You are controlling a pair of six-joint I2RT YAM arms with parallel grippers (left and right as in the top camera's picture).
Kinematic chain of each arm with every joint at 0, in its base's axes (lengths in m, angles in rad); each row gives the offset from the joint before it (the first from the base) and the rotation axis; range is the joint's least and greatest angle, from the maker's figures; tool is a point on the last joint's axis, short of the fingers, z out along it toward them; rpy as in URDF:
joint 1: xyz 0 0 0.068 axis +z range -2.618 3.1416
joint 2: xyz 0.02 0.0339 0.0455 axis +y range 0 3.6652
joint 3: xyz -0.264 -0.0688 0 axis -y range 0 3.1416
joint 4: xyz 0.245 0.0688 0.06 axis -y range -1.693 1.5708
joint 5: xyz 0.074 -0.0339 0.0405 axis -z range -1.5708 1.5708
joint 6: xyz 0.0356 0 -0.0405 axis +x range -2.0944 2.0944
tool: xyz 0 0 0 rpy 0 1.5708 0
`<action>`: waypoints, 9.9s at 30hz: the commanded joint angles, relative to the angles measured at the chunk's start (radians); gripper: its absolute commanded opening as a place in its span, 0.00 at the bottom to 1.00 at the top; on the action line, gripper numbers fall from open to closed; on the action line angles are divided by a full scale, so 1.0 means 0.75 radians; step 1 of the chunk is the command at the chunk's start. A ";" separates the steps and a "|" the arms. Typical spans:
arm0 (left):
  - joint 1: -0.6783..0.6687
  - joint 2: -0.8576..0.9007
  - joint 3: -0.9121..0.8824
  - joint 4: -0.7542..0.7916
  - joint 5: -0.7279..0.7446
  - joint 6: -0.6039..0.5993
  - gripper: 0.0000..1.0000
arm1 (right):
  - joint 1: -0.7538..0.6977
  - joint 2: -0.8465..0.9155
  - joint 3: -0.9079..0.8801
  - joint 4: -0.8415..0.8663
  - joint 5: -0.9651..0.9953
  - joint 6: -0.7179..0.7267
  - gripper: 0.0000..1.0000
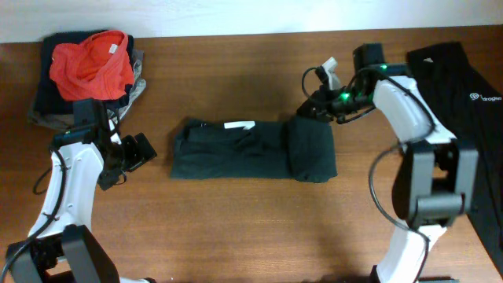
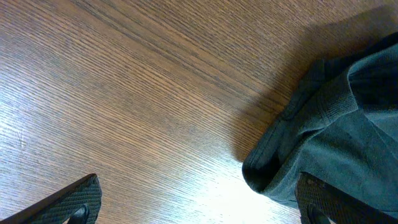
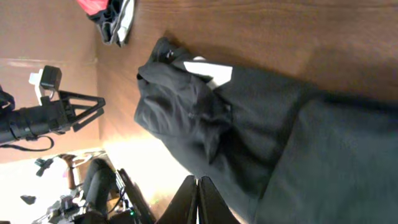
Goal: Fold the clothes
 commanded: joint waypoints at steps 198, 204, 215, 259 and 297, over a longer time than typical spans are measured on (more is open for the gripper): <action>-0.214 0.490 0.883 -0.719 0.114 0.426 0.01 | 0.303 -0.404 -0.523 0.106 0.791 0.249 0.73; -0.423 0.489 0.883 -0.719 0.023 0.378 0.01 | 0.302 -0.302 -0.523 0.160 0.924 0.321 0.75; -0.708 0.489 0.889 -0.673 0.024 0.243 0.00 | 0.302 -0.227 -0.523 0.169 0.910 0.345 0.74; -0.940 0.491 0.881 -0.400 0.150 0.005 0.77 | 0.302 -0.227 -0.523 0.165 0.804 0.345 0.74; -0.615 0.457 0.255 -0.212 -0.035 -0.005 0.74 | 0.438 -0.190 -0.209 0.498 0.636 0.318 0.76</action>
